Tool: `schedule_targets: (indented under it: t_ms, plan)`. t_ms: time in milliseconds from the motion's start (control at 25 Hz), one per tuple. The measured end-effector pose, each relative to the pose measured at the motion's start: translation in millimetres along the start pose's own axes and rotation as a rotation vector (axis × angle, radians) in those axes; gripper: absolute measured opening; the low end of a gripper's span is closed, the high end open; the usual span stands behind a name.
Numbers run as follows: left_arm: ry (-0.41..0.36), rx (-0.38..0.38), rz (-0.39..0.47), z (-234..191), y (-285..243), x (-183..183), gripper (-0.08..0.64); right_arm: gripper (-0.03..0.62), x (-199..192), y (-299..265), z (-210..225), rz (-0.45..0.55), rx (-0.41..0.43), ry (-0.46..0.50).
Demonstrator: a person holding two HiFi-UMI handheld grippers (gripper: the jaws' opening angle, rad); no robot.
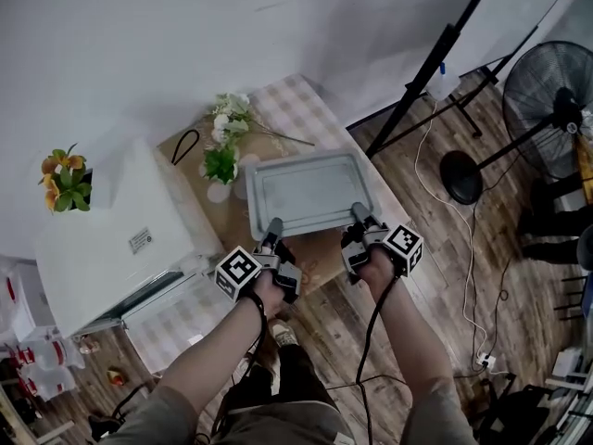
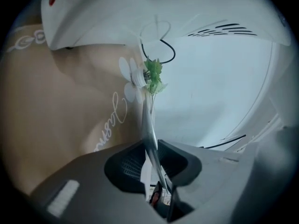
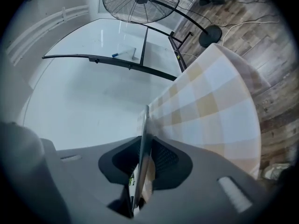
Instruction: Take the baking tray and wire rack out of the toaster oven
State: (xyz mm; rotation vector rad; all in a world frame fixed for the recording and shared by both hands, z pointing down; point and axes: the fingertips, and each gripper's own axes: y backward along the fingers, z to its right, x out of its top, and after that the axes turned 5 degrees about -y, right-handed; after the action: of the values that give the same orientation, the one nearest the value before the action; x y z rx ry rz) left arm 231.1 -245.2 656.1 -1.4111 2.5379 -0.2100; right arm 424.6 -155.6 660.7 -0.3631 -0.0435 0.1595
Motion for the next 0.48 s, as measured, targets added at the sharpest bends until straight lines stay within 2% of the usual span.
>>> schedule_targets:
  t_ms: [480]
  plan:
    - [0.009,0.042,-0.014,-18,-29,8,0.095,0.094,12,-40,13,-0.032,-0.092,0.069]
